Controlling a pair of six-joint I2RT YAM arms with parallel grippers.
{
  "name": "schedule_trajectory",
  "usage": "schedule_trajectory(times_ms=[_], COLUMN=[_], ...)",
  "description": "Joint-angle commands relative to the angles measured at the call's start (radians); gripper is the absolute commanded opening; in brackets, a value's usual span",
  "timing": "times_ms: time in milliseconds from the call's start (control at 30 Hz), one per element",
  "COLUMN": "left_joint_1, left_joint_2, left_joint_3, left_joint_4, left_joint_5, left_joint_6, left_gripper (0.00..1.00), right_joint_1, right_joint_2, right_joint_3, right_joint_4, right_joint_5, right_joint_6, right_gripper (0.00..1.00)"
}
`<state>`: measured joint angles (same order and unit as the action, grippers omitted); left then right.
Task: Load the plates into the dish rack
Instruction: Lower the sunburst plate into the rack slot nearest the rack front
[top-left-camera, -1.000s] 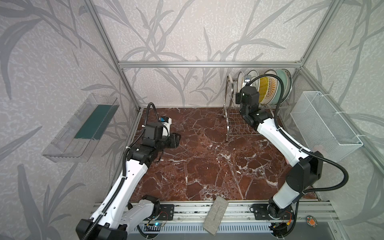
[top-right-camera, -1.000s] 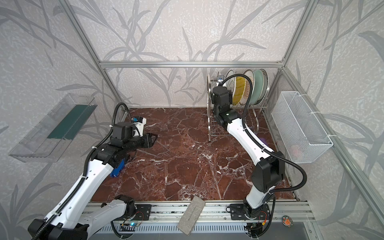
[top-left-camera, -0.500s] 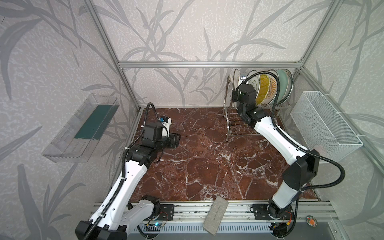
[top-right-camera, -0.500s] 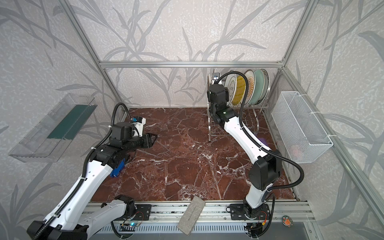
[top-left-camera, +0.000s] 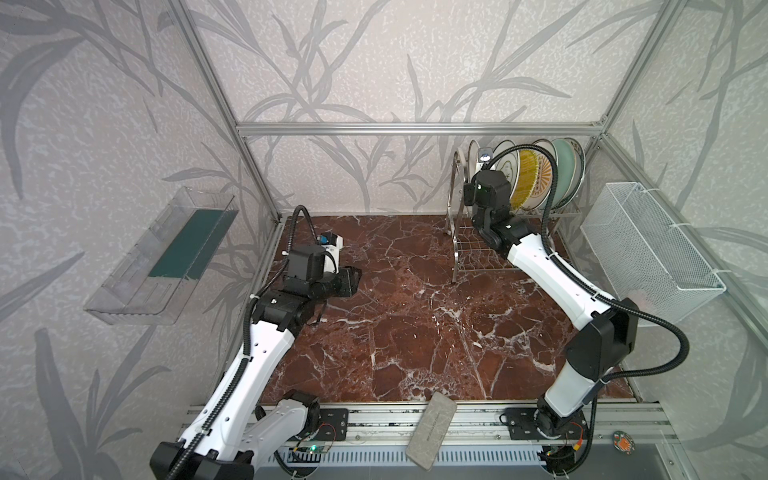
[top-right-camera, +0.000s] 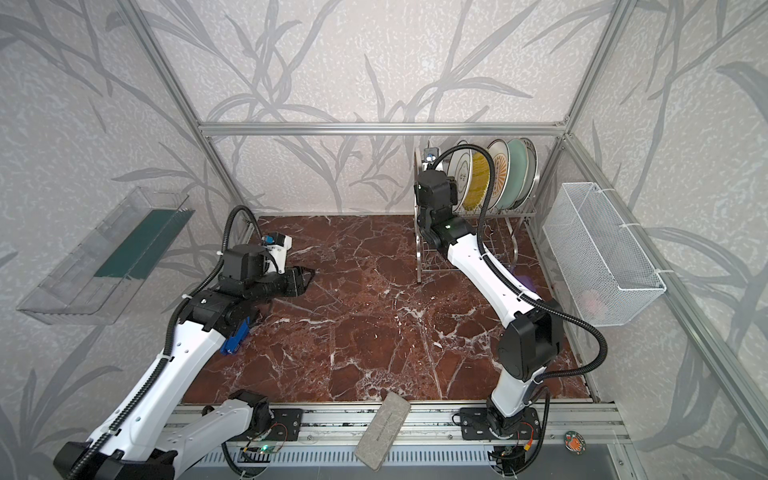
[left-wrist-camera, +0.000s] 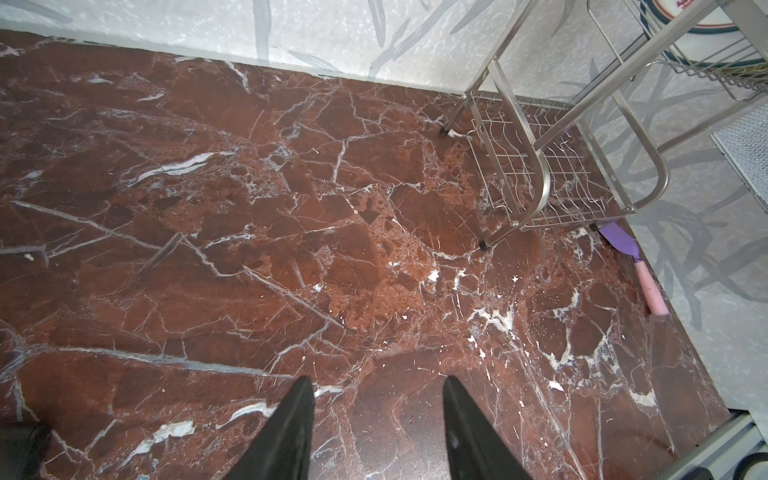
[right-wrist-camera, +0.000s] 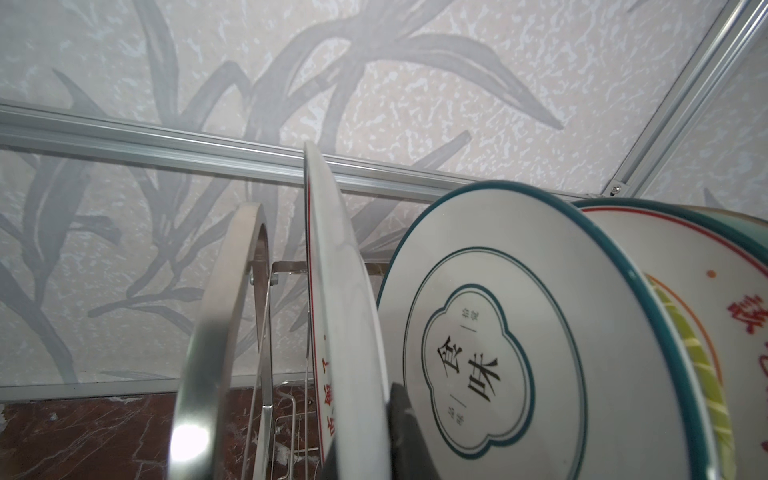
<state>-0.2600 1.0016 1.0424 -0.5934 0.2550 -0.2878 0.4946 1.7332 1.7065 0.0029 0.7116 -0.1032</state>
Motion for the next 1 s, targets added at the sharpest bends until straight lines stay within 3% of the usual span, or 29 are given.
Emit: schedule_trajectory(times_ms=[0,567,767,967], left_joint_1=[-0.002,-0.002,-0.002,-0.002], left_joint_2=[-0.019,-0.019,-0.018,-0.021], left_joint_3=[-0.008,-0.010,-0.010,-0.010], left_joint_4=[-0.008,-0.004,-0.005,-0.005], left_joint_5=[0.006,0.000,0.000,-0.002], left_joint_6=[0.014,0.000,0.001,-0.001], left_gripper=[0.49,0.49,0.49,0.49], right_joint_1=[0.002,-0.002,-0.014,-0.025], right_joint_2=[-0.021,-0.020,-0.021,-0.054], right_joint_3=[-0.012,-0.059,-0.056,-0.051], right_joint_4=[0.062,0.036,0.018,0.011], right_joint_5=[0.031,0.010,-0.023,-0.050], right_joint_6=[0.007,0.046,0.065,0.067], right_gripper=[0.00,0.00,0.21,0.36])
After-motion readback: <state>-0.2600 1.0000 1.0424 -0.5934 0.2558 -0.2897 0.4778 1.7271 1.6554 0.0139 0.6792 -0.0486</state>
